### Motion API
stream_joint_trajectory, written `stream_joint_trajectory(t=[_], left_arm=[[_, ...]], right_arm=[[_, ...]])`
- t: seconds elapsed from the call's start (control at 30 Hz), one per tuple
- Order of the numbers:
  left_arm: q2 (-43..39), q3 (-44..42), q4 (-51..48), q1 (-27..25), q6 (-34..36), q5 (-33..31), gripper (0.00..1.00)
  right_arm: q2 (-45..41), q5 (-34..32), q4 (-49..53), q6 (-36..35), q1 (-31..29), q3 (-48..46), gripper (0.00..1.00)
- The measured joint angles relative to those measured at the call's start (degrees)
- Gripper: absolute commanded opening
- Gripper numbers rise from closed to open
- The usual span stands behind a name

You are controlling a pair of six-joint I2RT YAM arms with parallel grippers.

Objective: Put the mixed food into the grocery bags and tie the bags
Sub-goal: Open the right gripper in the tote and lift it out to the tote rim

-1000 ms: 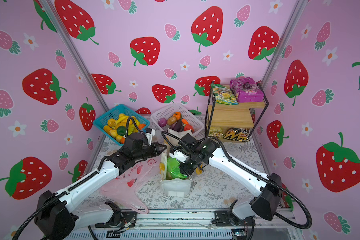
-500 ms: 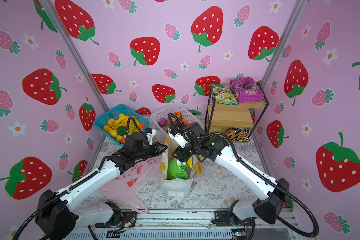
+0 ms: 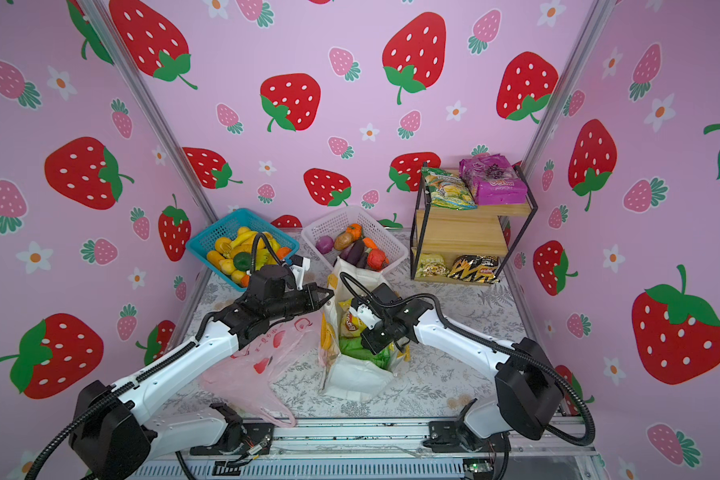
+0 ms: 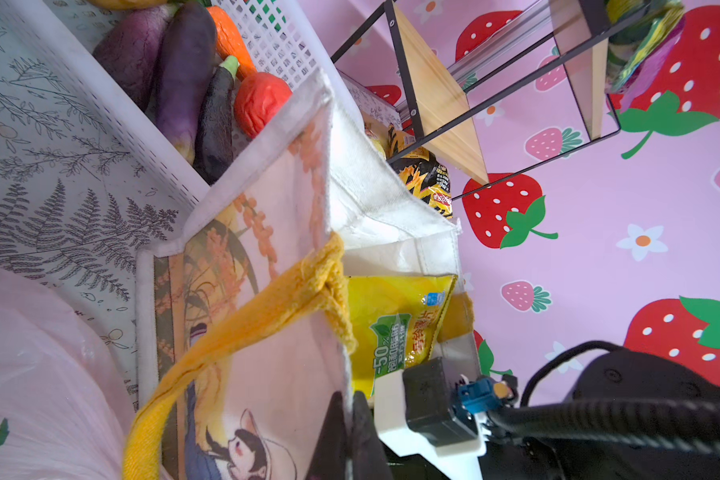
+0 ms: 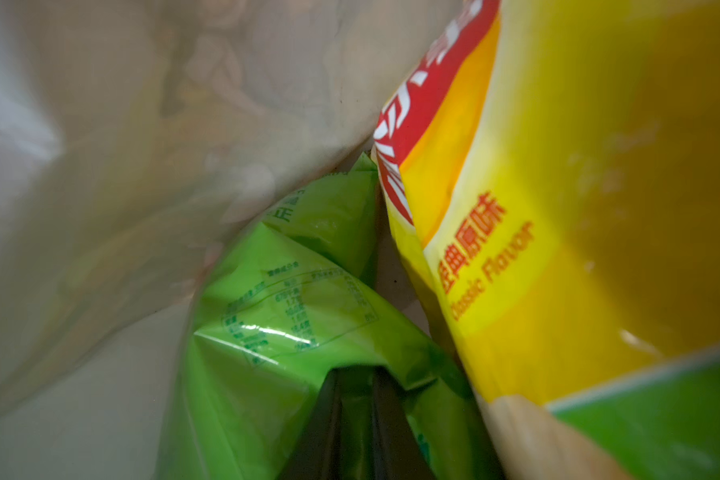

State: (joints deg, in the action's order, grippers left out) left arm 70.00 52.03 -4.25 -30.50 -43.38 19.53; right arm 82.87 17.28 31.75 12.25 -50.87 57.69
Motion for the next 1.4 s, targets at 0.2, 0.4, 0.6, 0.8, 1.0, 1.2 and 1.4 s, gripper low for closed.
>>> stream_joint_trajectory(t=[0.2, 0.4, 0.6, 0.8, 1.0, 1.2, 1.4], left_arm=[[0.15, -1.07, 1.64, 0.24, -0.87, 0.72, 0.00], [0.22, -1.86, 2.82, 0.33, -1.49, 1.05, 0.00], [0.22, -1.90, 2.89, 0.35, -1.46, 1.05, 0.00], [0.22, -1.90, 2.89, 0.35, -1.46, 1.07, 0.00], [0.22, -1.90, 2.89, 0.35, -1.51, 1.44, 0.00], [0.24, -1.44, 2.80, -0.85, -1.60, 1.75, 0.00], [4.09, 2.67, 3.10, -5.07, -2.19, 1.79, 0.00]], right_arm=[[1.27, 4.00, -2.14, 0.24, -0.02, 2.01, 0.45], [-4.74, 2.56, -0.37, 0.15, 2.51, 6.97, 0.62], [-16.87, -7.37, 2.78, 1.68, 10.10, 9.75, 0.65], [-17.79, -12.70, 4.37, 3.58, 13.68, 5.09, 0.52], [-13.68, -10.12, 4.55, 4.42, 13.70, 0.83, 0.08], [-14.67, -10.86, 8.70, 4.15, 15.89, 3.85, 0.00], [-18.91, -14.14, 12.70, 3.48, 22.03, 6.99, 0.00]])
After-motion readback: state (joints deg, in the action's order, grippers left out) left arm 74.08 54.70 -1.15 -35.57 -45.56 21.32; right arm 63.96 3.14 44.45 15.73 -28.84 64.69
